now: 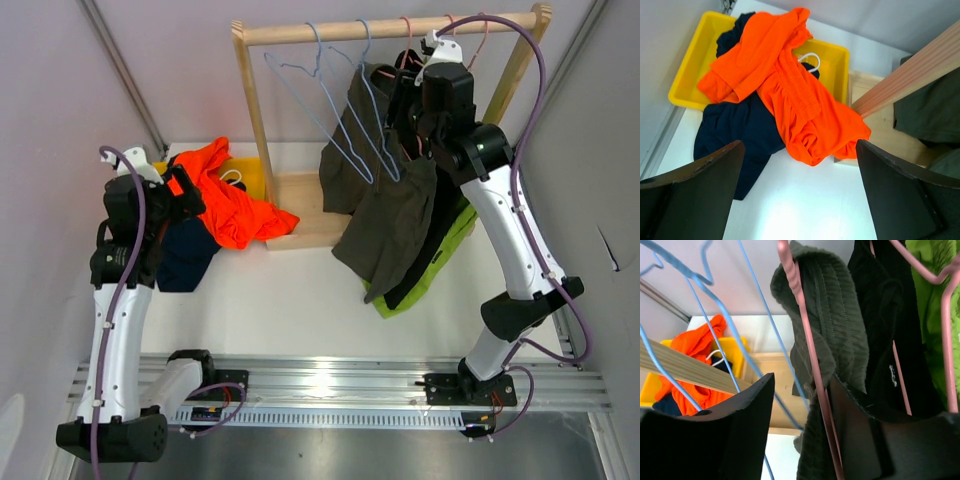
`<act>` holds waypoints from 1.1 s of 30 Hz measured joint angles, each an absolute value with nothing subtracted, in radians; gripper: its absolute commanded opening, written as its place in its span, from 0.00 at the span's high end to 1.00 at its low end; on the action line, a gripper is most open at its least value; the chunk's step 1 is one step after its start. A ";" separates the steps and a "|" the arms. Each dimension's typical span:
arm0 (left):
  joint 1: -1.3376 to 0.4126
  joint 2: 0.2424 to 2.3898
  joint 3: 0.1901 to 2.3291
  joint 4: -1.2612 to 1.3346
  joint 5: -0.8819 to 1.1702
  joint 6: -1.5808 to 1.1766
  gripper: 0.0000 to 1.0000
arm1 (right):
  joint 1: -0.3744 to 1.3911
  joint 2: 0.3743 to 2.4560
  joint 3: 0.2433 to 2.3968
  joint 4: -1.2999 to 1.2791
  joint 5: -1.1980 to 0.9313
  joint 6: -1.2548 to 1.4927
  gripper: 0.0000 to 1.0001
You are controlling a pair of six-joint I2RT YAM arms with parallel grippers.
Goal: Remove the shorts from the hanger
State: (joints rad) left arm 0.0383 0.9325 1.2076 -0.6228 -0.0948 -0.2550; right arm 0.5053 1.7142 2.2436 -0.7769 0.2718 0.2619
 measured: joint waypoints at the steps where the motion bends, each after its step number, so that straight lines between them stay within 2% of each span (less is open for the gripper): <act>1: 0.036 0.933 1.198 -0.623 -0.092 -0.255 0.01 | 0.505 1.713 2.233 -0.772 0.273 0.264 0.46; 2: 0.032 0.933 1.191 -0.623 -0.091 -0.255 0.01 | 0.505 1.713 2.222 -0.767 0.273 0.266 0.53; 4: 0.024 0.933 1.182 -0.621 -0.090 -0.255 0.01 | 0.505 1.710 2.198 -0.758 0.274 0.271 0.57; 5: 0.020 0.933 1.178 -0.618 -0.090 -0.255 0.01 | 0.505 1.708 2.187 -0.755 0.274 0.273 0.66; 7: 0.017 0.933 1.172 -0.614 -0.089 -0.255 0.01 | 0.505 1.705 2.172 -0.745 0.277 0.276 0.77; 10: 0.017 0.933 1.164 -0.611 -0.090 -0.257 0.01 | 0.505 1.700 2.160 -0.739 0.278 0.283 0.87; 12: 0.015 0.933 1.157 -0.608 -0.090 -0.260 0.01 | 0.505 1.697 2.160 -0.738 0.277 0.286 0.86; 15: -0.009 0.933 1.147 -0.607 -0.093 -0.262 0.01 | 0.506 1.695 2.160 -0.734 0.277 0.290 0.77; 20: -0.040 0.933 1.126 -0.607 -0.095 -0.262 0.01 | 0.505 1.695 2.181 -0.737 0.282 0.290 0.76; 21: -0.043 0.933 1.124 -0.607 -0.096 -0.262 0.01 | 0.505 1.695 2.190 -0.737 0.282 0.290 0.77; 22: -0.046 0.933 1.121 -0.606 -0.098 -0.262 0.01 | 0.505 1.695 2.203 -0.737 0.282 0.290 0.85; 23: -0.049 0.933 1.119 -0.607 -0.099 -0.262 0.01 | 0.505 1.695 2.216 -0.738 0.283 0.286 0.98; 33: -0.073 0.933 1.113 -0.604 -0.101 -0.262 0.01 | 0.505 1.695 2.239 -0.752 0.283 0.287 1.00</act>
State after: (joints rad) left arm -0.0731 0.9325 1.1133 -0.6041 -0.1009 -0.2623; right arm 0.5045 1.6951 2.2391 -0.7517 0.2832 0.2874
